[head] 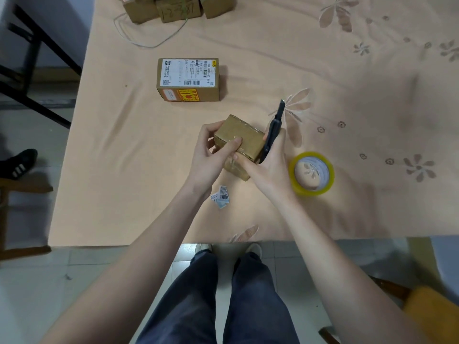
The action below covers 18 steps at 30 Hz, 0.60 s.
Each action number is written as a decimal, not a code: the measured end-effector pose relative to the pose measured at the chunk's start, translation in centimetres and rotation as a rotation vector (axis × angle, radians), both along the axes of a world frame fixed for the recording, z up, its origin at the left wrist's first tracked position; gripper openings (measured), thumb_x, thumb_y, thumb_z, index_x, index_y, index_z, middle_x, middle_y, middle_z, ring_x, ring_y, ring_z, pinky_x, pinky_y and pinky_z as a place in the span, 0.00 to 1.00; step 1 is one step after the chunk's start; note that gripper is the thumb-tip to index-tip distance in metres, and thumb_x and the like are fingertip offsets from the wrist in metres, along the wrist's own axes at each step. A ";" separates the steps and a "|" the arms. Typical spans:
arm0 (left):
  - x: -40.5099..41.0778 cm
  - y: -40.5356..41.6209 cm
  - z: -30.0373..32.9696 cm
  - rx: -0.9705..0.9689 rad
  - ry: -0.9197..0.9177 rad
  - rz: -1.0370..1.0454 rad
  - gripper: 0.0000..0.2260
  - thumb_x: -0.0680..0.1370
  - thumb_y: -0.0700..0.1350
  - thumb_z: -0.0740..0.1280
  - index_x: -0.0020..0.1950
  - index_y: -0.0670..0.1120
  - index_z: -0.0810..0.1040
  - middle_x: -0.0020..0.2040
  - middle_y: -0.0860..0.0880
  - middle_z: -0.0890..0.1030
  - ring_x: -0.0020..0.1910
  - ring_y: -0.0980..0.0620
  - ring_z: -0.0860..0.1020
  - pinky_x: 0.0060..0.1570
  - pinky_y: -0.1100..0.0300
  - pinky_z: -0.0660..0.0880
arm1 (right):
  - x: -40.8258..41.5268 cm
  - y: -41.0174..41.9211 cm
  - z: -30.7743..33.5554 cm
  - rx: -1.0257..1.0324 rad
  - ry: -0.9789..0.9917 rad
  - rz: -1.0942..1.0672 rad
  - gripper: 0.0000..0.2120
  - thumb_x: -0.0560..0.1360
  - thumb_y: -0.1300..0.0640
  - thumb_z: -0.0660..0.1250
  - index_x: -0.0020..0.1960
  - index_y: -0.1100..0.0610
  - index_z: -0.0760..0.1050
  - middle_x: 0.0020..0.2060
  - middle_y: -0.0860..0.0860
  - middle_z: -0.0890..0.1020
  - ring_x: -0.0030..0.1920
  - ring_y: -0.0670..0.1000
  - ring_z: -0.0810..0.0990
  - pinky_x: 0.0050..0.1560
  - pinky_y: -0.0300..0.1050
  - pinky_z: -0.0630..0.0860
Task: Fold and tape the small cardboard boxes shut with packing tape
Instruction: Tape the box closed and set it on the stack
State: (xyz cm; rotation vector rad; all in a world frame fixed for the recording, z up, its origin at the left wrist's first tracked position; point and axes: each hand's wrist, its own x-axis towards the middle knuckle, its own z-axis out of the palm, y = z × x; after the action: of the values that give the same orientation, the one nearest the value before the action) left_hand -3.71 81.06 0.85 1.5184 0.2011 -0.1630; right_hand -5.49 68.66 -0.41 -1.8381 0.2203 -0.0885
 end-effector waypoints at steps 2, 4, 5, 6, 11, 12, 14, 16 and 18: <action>-0.1 -0.2 0.0 -0.006 0.006 0.024 0.14 0.76 0.41 0.70 0.59 0.40 0.74 0.47 0.55 0.79 0.42 0.65 0.76 0.45 0.70 0.71 | -0.3 0.0 -0.1 -0.004 -0.005 -0.002 0.28 0.66 0.56 0.77 0.52 0.55 0.60 0.43 0.41 0.72 0.47 0.45 0.77 0.47 0.38 0.75; -0.1 -0.6 -0.1 0.024 -0.023 0.055 0.12 0.76 0.38 0.69 0.57 0.38 0.73 0.46 0.54 0.79 0.37 0.66 0.75 0.39 0.72 0.71 | -0.4 0.0 -0.2 -0.001 -0.002 0.001 0.28 0.66 0.56 0.78 0.52 0.55 0.59 0.43 0.41 0.72 0.46 0.45 0.77 0.46 0.38 0.75; 0.0 -0.8 0.0 0.045 -0.038 0.062 0.11 0.76 0.37 0.68 0.56 0.38 0.72 0.47 0.52 0.78 0.35 0.67 0.75 0.36 0.73 0.71 | -0.3 0.0 -0.1 0.004 0.009 0.003 0.28 0.66 0.57 0.77 0.52 0.55 0.59 0.43 0.41 0.72 0.46 0.44 0.77 0.46 0.39 0.75; 0.1 -0.9 0.1 0.063 -0.048 0.066 0.10 0.76 0.36 0.68 0.55 0.38 0.72 0.49 0.49 0.77 0.35 0.67 0.74 0.35 0.74 0.70 | -0.2 -0.1 0.0 0.012 0.024 0.007 0.28 0.66 0.58 0.77 0.51 0.55 0.59 0.43 0.42 0.73 0.47 0.44 0.77 0.47 0.38 0.75; 0.0 -0.7 -0.3 0.111 -0.019 0.024 0.07 0.80 0.45 0.63 0.56 0.45 0.74 0.54 0.52 0.77 0.46 0.67 0.74 0.48 0.70 0.69 | 0.0 -0.4 0.8 0.034 0.049 0.003 0.25 0.69 0.55 0.76 0.54 0.58 0.61 0.45 0.44 0.73 0.49 0.43 0.77 0.49 0.35 0.74; 0.1 -0.4 -0.4 0.058 0.020 -0.005 0.10 0.81 0.49 0.60 0.59 0.47 0.74 0.55 0.54 0.77 0.51 0.66 0.74 0.52 0.69 0.69 | 0.1 -0.4 0.8 0.046 0.057 -0.020 0.25 0.69 0.55 0.75 0.54 0.59 0.62 0.45 0.44 0.73 0.49 0.44 0.77 0.48 0.36 0.74; 0.1 0.6 -0.9 -0.042 0.080 -0.124 0.18 0.80 0.55 0.59 0.68 0.50 0.70 0.63 0.56 0.74 0.61 0.65 0.71 0.59 0.67 0.67 | 0.5 -0.1 1.0 0.055 0.090 -0.042 0.25 0.69 0.55 0.75 0.54 0.59 0.62 0.43 0.43 0.73 0.46 0.42 0.77 0.47 0.37 0.73; -0.2 1.2 -1.8 0.048 0.087 -0.278 0.35 0.72 0.60 0.67 0.75 0.53 0.57 0.70 0.58 0.66 0.67 0.68 0.64 0.62 0.72 0.64 | 1.0 -0.5 1.1 0.067 0.149 -0.034 0.25 0.68 0.53 0.76 0.54 0.58 0.63 0.43 0.43 0.73 0.46 0.42 0.77 0.48 0.40 0.74; -0.9 0.9 -2.4 0.289 0.047 -0.375 0.53 0.63 0.62 0.74 0.77 0.57 0.42 0.71 0.56 0.59 0.68 0.67 0.59 0.64 0.74 0.58 | 1.5 -1.5 1.1 0.138 0.216 -0.025 0.26 0.68 0.47 0.75 0.55 0.56 0.65 0.45 0.43 0.75 0.48 0.41 0.78 0.53 0.43 0.76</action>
State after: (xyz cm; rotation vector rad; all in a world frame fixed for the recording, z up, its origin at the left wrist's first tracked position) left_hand -4.60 82.00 -1.50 1.8325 -0.0284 -0.4852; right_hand -3.96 67.20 0.68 -1.7064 0.3910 0.1059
